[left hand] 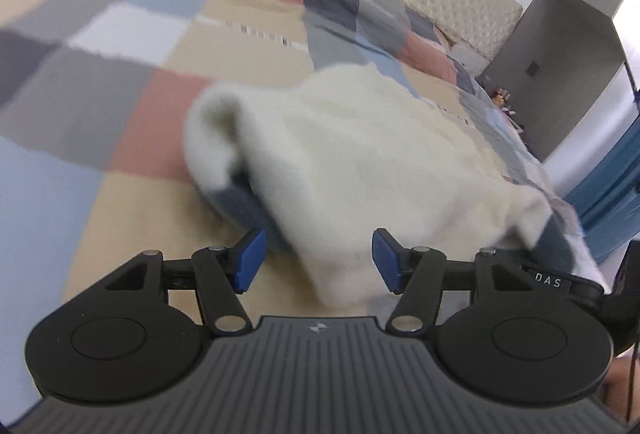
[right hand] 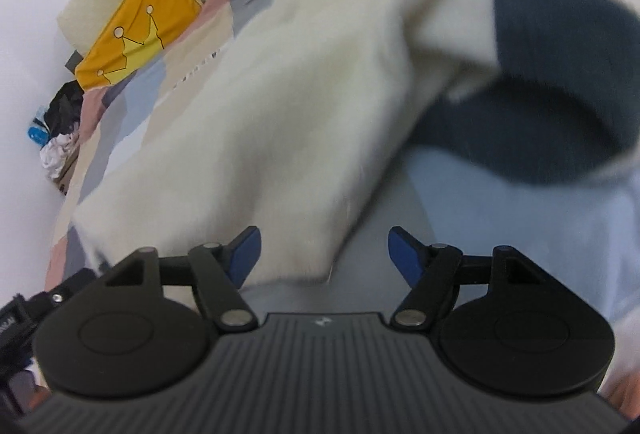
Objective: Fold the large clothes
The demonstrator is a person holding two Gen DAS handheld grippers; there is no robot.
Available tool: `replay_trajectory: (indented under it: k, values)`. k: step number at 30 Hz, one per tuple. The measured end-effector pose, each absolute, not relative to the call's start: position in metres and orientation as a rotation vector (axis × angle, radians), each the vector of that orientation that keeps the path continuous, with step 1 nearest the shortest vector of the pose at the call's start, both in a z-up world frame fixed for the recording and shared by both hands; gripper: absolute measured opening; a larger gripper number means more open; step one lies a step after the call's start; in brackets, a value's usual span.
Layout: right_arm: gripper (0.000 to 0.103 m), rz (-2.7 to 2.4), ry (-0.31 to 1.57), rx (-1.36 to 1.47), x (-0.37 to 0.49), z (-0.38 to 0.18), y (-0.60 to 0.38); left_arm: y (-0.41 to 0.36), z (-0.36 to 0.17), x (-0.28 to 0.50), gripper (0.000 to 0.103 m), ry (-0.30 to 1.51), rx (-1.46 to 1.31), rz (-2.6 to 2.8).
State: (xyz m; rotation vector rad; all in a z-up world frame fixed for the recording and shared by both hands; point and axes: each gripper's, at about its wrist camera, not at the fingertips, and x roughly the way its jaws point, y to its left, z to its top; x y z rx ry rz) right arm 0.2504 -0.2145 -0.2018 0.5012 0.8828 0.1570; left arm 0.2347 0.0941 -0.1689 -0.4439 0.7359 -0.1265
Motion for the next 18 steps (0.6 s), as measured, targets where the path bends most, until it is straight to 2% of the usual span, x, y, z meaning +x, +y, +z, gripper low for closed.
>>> replay_trajectory:
  k: [8, 14, 17, 18]
  values:
    - [0.072, 0.127, 0.868, 0.501, 0.251, -0.201, -0.213, 0.088, -0.207, 0.25, 0.063, 0.8, -0.55, -0.132]
    - [0.072, 0.11, 0.874, 0.453, 0.253, -0.207, -0.208, 0.077, -0.209, 0.263, 0.063, 0.727, -0.525, -0.147]
    - [0.072, 0.105, 0.861, 0.44, 0.253, -0.205, -0.208, 0.072, -0.212, 0.271, 0.05, 0.742, -0.544, -0.144]
    - [0.072, 0.103, 0.857, 0.436, 0.253, -0.205, -0.208, 0.071, -0.214, 0.273, 0.04, 0.754, -0.546, -0.136]
